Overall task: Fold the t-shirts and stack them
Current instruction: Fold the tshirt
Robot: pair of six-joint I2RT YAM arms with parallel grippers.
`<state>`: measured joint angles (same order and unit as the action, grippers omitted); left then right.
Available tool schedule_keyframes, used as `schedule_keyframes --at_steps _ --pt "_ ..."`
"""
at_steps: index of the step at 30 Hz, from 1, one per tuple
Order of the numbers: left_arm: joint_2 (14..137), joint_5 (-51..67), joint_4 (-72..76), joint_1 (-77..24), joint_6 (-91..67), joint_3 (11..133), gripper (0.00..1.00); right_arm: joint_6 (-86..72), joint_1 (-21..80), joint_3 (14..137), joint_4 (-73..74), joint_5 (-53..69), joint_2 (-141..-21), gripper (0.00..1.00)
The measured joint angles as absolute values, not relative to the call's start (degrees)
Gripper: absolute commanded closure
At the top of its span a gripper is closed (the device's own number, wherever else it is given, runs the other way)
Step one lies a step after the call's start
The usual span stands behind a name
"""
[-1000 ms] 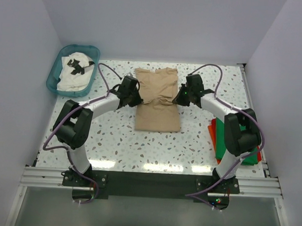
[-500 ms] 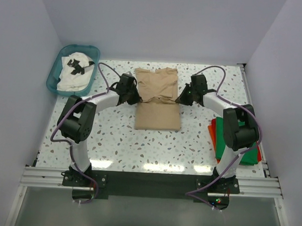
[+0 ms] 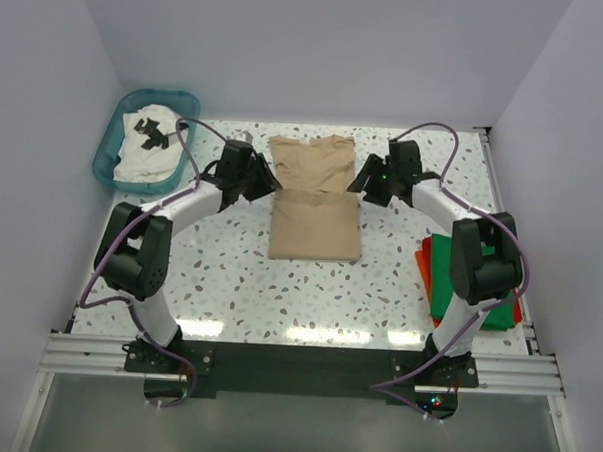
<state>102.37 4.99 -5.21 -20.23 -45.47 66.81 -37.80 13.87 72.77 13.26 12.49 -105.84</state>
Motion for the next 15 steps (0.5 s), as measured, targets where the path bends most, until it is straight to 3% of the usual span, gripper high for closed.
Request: schedule_keyframes --at_steps 7,15 --pt "97.9 5.3 -3.4 -24.3 -45.9 62.4 0.83 -37.4 19.1 65.2 12.3 11.4 -96.5 0.49" --pt "95.2 4.8 -0.1 -31.5 -49.1 51.1 0.92 -38.1 23.9 52.2 11.2 11.9 -93.4 0.52"
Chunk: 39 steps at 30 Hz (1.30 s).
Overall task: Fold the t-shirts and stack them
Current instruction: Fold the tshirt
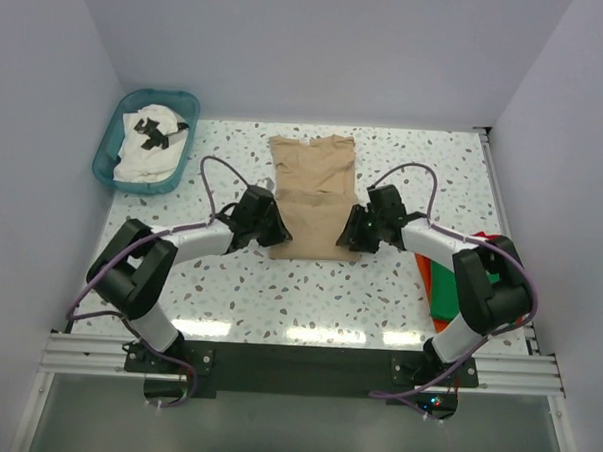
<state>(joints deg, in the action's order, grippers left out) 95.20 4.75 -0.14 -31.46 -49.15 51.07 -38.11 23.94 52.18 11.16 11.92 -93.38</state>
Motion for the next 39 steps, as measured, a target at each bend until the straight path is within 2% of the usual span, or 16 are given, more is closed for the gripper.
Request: schedule_keyframes --at_steps 6,11,14,18,21,32,39 --pt "92.7 5.2 3.7 -32.5 -51.9 40.4 0.93 -38.2 23.5 45.2 10.4 12.0 -89.9 0.52" --pt "88.9 5.1 4.7 -32.5 -52.1 37.1 0.92 -38.1 23.4 42.2 10.2 11.7 -86.6 0.52" --pt "86.7 5.1 4.4 -32.5 -52.0 36.2 0.84 -38.1 23.1 41.5 10.7 11.6 -85.1 0.52" --pt "82.1 4.3 3.3 -32.4 -51.7 34.8 0.57 -38.0 22.6 40.9 12.1 11.1 -82.3 0.51" --pt "77.6 3.6 2.9 -32.3 -51.9 32.6 0.51 -38.1 22.0 40.1 12.7 10.4 -79.6 0.51" --pt "79.7 3.6 3.6 -31.3 -51.9 30.1 0.49 -39.0 21.7 37.6 12.3 10.2 -79.9 0.51" --pt "82.8 3.9 8.1 -30.7 -51.9 30.1 0.53 -40.0 21.7 37.6 9.8 10.9 -83.5 0.56"
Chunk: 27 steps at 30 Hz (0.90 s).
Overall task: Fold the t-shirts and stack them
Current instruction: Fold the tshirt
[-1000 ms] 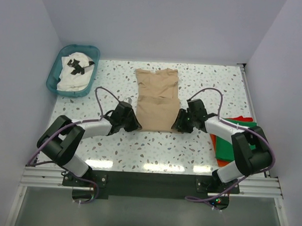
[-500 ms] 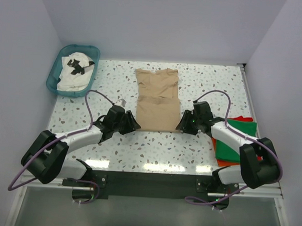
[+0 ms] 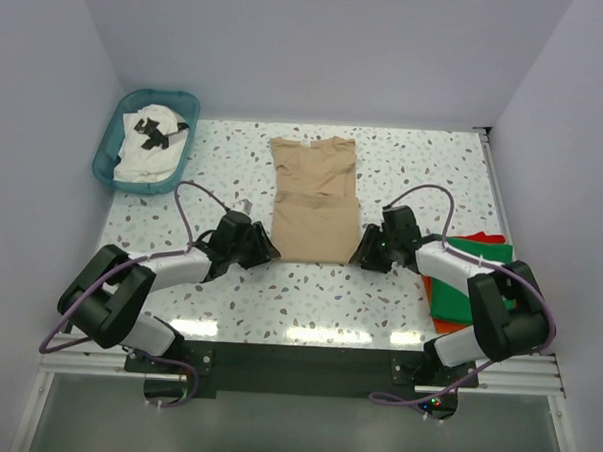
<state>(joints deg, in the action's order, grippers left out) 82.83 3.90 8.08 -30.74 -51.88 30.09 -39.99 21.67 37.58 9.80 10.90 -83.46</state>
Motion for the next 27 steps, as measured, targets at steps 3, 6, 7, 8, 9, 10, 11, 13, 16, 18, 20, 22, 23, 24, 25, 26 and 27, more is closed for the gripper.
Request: schedule_keyframes --at_steps 3,6,7,8,9,10,11,13,16,18,20,22,23,24,25,26,27 --pt "84.2 4.2 10.2 -30.7 -51.9 30.2 0.58 -40.7 21.7 37.6 7.6 11.9 -84.7 0.59" --pt "85.3 4.4 11.8 -30.7 -51.9 30.2 0.63 -41.3 21.6 37.6 5.8 12.8 -85.7 0.65" --pt "85.5 4.5 12.0 -30.7 -52.0 30.2 0.65 -41.5 21.6 37.6 5.3 13.0 -86.0 0.7" --pt "85.6 4.5 12.3 -30.7 -52.1 30.1 0.69 -41.8 21.6 37.6 4.8 13.2 -86.3 0.73" --pt "85.8 4.5 12.4 -30.7 -52.1 30.1 0.71 -42.0 21.6 37.6 4.4 13.2 -86.7 0.76" --pt "86.0 4.5 12.6 -30.7 -52.3 30.1 0.75 -42.2 21.6 37.6 4.1 13.3 -87.0 0.78" --pt "86.2 4.6 12.8 -30.7 -52.5 30.1 0.85 -42.3 21.6 37.6 3.9 13.5 -87.3 0.85" --pt "86.6 4.7 12.8 -30.8 -53.0 30.0 0.93 -42.5 21.6 37.6 3.6 13.5 -87.5 0.9" --pt "86.6 5.0 13.1 -31.0 -53.3 29.6 1.0 -42.5 21.6 37.6 3.6 13.7 -87.6 0.99" --pt "85.8 5.0 13.1 -31.3 -53.5 28.9 1.0 -42.4 21.6 37.5 3.9 13.7 -87.4 1.0" --pt "84.1 5.1 12.6 -31.7 -53.8 27.6 1.0 -42.4 21.6 37.0 4.5 13.7 -86.4 1.0" --pt "81.7 5.3 11.8 -32.2 -54.4 25.8 1.0 -42.3 21.6 35.9 5.3 14.2 -84.7 1.0" --pt "80.2 5.4 11.3 -32.5 -54.6 24.7 1.0 -42.2 21.6 35.2 5.7 14.5 -83.5 1.0" --pt "78.9 5.5 10.9 -32.8 -54.9 23.8 1.0 -42.1 21.6 34.4 6.2 14.7 -82.0 1.0" --pt "76.7 5.7 10.6 -33.3 -55.4 22.1 1.0 -42.0 21.6 33.6 6.5 14.9 -80.5 1.0" --pt "75.7 5.8 10.4 -33.9 -55.7 21.4 1.0 -42.0 21.7 32.4 6.8 15.2 -78.7 1.0" --pt "73.9 5.8 9.9 -34.6 -56.3 20.2 1.0 -41.9 21.7 31.0 7.0 15.7 -76.2 1.0"
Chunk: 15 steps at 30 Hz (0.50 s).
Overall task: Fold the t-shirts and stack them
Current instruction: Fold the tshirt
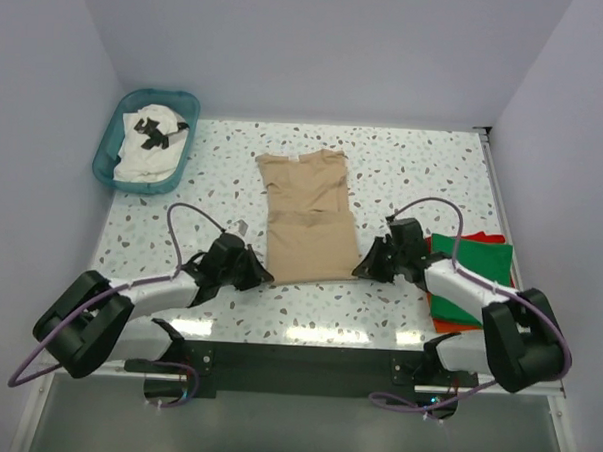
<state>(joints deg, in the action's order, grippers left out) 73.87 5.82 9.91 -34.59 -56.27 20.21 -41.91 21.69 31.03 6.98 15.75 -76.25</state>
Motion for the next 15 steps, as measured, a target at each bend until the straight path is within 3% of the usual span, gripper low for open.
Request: schedule_keyframes --at_steps 7,9,10,11,14,15 --pt "60.6 5.7 6.9 -43.1 -61.7 12.4 0.99 -42.0 21.8 20.8 13.0 18.9 -57.4 1.0" --pt "58.1 5.7 6.0 -45.5 -63.4 10.9 0.85 -42.3 22.1 18.5 15.6 19.8 -52.5 0.89" --pt "57.1 5.7 5.3 -46.5 -64.0 10.3 0.73 -42.5 22.3 17.8 16.9 20.5 -50.5 0.83" --pt "56.2 5.7 4.5 -47.1 -64.4 10.0 0.67 -42.7 22.5 17.5 18.0 20.8 -48.9 0.65" --pt "52.9 5.1 0.7 -47.4 -65.3 9.8 0.56 -42.2 22.6 17.8 21.3 20.2 -46.3 0.43" --pt "51.6 4.6 -0.8 -47.4 -65.3 10.0 0.55 -41.9 22.6 18.4 22.2 19.9 -46.1 0.4"
